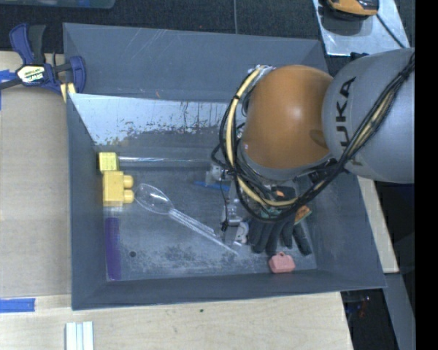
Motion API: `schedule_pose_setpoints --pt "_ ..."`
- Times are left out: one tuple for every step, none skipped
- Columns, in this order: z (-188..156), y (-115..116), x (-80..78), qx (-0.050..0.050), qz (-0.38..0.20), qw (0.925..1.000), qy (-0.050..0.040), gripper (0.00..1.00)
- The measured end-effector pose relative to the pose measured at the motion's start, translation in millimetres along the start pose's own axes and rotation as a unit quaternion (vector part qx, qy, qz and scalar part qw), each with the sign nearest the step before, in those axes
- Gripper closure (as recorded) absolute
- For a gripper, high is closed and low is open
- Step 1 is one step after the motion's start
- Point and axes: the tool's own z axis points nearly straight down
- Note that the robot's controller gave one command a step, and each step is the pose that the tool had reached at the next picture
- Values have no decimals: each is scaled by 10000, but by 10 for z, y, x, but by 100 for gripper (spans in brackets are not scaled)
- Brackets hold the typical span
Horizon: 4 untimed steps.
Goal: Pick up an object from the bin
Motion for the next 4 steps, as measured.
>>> schedule_pose_setpoints --pt "-36 -2 -17 -7 13 10000 -37 0" --pt "548 282 -262 -13 523 9986 -55 0" --pt "1215 532 -554 -15 325 9994 -65 0" --pt "1198 651 -732 -23 672 9977 -84 0"
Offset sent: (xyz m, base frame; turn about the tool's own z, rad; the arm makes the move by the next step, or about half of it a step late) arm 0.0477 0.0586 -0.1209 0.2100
